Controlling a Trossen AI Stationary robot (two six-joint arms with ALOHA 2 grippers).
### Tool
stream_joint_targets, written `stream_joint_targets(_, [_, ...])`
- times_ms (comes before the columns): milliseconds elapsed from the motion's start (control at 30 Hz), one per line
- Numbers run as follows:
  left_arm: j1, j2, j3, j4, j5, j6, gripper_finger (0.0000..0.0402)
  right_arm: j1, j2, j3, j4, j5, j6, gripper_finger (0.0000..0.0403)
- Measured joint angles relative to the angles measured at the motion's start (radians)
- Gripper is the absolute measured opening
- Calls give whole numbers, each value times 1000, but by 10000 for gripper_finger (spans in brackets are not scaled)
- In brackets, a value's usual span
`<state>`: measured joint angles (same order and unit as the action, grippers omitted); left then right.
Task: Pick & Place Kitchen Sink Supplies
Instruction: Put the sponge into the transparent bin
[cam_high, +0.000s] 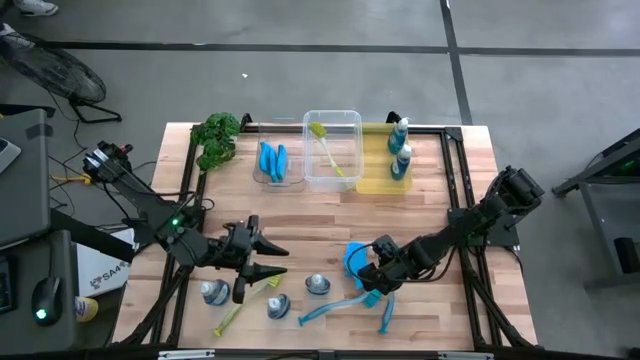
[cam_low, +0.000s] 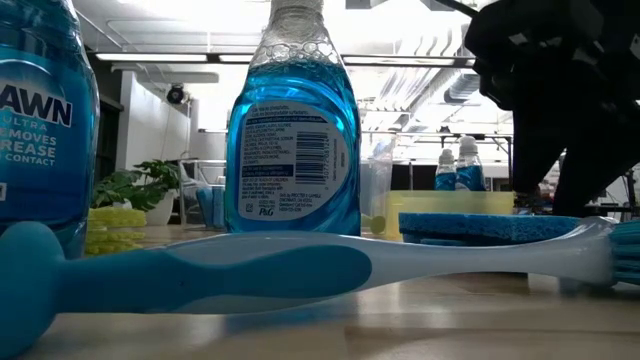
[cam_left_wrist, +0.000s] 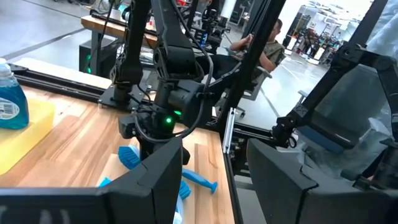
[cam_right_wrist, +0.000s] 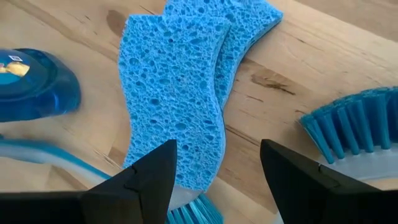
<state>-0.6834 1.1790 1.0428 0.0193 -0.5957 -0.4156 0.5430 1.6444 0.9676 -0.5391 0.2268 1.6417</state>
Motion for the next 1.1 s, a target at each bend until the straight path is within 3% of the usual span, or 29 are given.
stream_joint_targets(767, [0, 0, 0, 0, 11, -1, 177, 1, 74, 0, 46, 28, 37, 224])
stream_joint_targets(1100, [0, 0, 0, 0, 12, -2, 177, 1, 74, 0, 74, 35, 34, 190])
